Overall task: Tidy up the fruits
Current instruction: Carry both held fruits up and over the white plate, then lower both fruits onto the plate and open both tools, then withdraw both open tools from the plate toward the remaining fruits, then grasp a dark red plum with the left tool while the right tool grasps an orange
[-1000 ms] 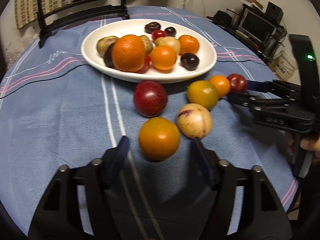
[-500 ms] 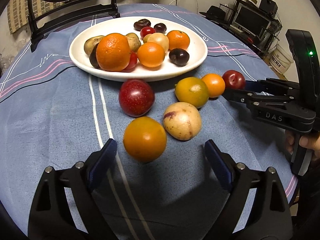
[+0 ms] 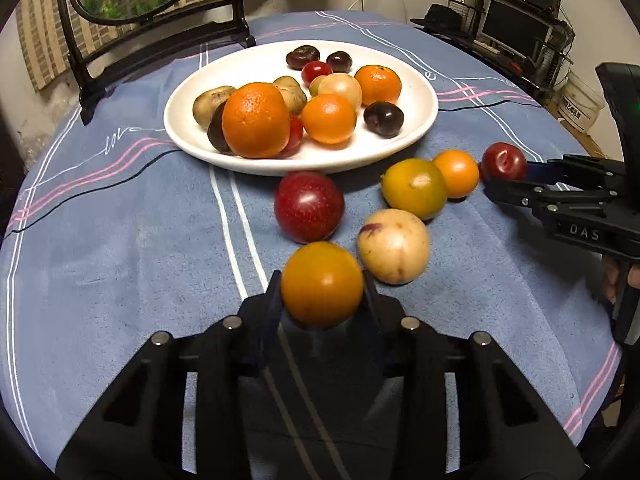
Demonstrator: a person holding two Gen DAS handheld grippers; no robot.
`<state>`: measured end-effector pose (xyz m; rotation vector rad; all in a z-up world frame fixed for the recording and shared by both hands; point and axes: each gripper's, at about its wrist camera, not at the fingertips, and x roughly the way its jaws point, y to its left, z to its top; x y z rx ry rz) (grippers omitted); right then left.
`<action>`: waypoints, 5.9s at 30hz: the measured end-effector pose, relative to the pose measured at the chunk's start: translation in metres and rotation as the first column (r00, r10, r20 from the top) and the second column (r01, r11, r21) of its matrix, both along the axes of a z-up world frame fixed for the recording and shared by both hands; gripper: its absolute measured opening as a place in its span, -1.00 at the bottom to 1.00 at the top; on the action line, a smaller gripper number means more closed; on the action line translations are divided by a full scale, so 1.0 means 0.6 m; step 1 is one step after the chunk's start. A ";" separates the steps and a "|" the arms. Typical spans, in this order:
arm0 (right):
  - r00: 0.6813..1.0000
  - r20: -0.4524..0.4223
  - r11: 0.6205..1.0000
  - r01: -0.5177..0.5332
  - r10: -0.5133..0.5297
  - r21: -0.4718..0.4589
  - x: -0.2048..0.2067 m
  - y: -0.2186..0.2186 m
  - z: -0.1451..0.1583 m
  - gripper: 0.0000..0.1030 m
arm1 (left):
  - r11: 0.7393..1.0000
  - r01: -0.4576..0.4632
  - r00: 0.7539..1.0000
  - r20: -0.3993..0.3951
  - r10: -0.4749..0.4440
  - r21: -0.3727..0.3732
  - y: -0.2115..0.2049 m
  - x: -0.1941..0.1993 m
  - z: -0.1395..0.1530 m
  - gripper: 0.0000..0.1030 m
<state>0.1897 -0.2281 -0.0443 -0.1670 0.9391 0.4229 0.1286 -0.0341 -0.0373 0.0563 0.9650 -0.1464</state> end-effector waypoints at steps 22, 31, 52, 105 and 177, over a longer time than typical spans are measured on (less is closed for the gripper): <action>0.991 0.134 0.986 -0.033 0.011 0.161 -0.008 0.017 0.116 -0.18 | 0.997 -0.044 0.979 0.197 0.056 -0.068 0.038 0.032 0.154 -0.26; 0.988 0.154 0.982 -0.043 0.015 0.182 0.058 0.072 0.126 -0.18 | 0.990 -0.108 0.976 0.179 0.122 -0.086 0.046 0.121 0.162 -0.26; 0.998 0.064 0.998 0.009 -0.013 0.066 0.221 0.166 0.062 -0.18 | 0.956 -0.292 0.952 0.089 0.291 -0.012 0.078 0.297 0.086 -0.26; 0.994 0.040 0.975 0.094 -0.104 0.199 -0.047 0.008 0.055 0.35 | 0.952 -0.304 0.939 0.183 0.292 0.042 0.046 -0.020 0.072 0.86; 0.999 0.002 0.997 0.044 -0.044 0.060 -0.048 0.029 0.015 0.35 | 0.974 -0.218 0.975 0.042 0.220 -0.056 0.058 0.007 0.012 -0.24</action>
